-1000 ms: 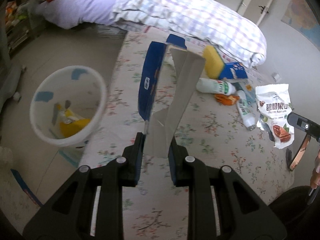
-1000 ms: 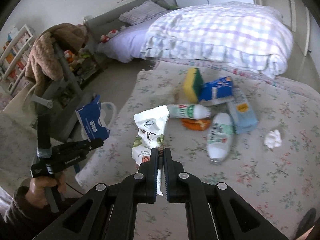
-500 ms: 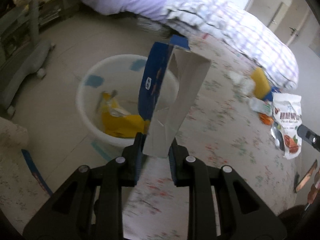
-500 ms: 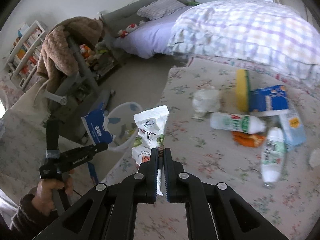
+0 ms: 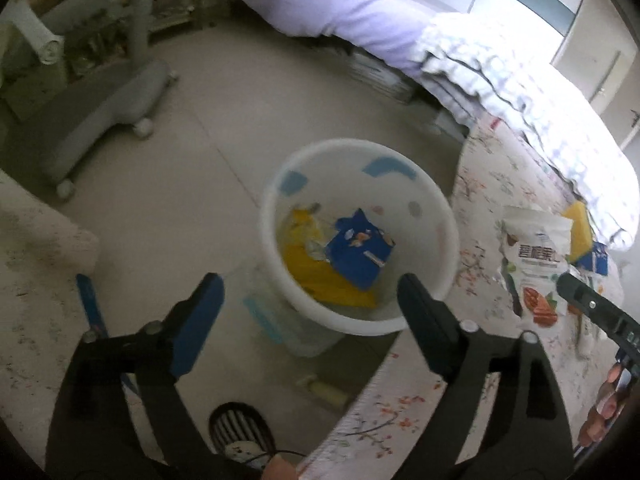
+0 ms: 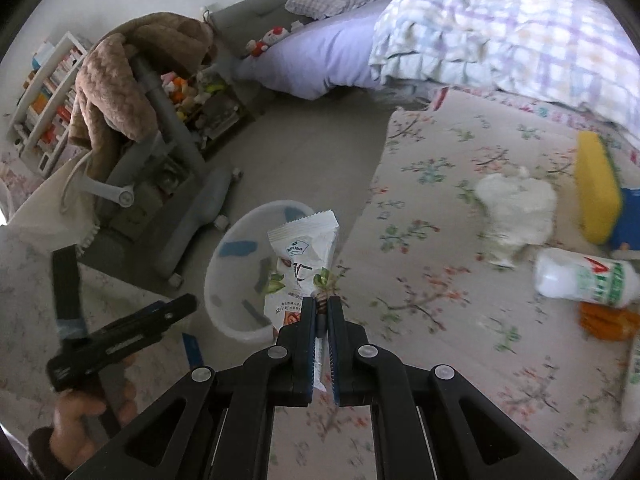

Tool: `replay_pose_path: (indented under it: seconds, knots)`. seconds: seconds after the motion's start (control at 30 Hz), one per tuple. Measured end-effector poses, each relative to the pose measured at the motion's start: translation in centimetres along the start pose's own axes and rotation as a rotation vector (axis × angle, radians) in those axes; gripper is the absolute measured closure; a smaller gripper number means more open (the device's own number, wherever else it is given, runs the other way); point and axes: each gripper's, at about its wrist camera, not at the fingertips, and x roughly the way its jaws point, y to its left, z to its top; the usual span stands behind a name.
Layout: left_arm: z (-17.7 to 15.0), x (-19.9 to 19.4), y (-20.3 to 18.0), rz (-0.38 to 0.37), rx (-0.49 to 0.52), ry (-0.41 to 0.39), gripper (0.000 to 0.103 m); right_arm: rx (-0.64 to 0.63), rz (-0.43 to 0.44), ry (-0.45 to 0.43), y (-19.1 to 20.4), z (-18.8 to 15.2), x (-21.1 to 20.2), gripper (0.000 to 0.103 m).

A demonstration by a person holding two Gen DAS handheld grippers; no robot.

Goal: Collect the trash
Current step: 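Carry the blue box and snack bag to the bin and open both tools, then move both tools back over the trash on the bed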

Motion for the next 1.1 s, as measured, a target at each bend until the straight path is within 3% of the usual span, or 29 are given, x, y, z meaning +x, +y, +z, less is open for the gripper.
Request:
replay_pose_path:
  seconds: [0.1, 0.2, 0.43, 0.5, 0.57, 0.63, 0.67, 1.1]
  knots:
    - [-0.1, -0.2, 0.5, 0.045, 0.009, 0.001, 0.003, -0.003, -0.004, 0.015, 0.6, 0.5, 1.5, 0.097]
    - [-0.2, 0.0, 1.1, 0.067, 0.016, 0.012, 0.003, -0.007, -0.002, 0.022, 1.5, 1.0, 2.9, 0.097]
    - [-0.1, -0.5, 1.6, 0.057, 0.0, 0.017, 0.003, -0.009, 0.047, 0.03, 2.7, 1.8, 5.2, 0.094]
    - [-0.2, -0.8, 1.5, 0.06, 0.003, 0.012, 0.003, -0.024, 0.038, 0.028, 3.1, 2.1, 5.4, 0.088]
    - [-0.2, -1.0, 1.4, 0.058, 0.006, 0.007, 0.003, -0.02, 0.024, 0.034, 3.2, 2.1, 5.2, 0.073]
    - [-0.2, -1.2, 1.2, 0.055, 0.005, -0.002, 0.003, -0.022, 0.009, 0.022, 3.1, 2.0, 4.5, 0.038]
    - [-0.2, -1.3, 1.1, 0.053, 0.007, -0.004, 0.003, -0.028, -0.006, 0.007, 3.1, 1.9, 3.9, 0.034]
    - [-0.9, -2.0, -3.7, -0.005, 0.092, 0.004, 0.003, -0.038, -0.184, -0.001, -1.8, -0.2, -4.4, 0.031]
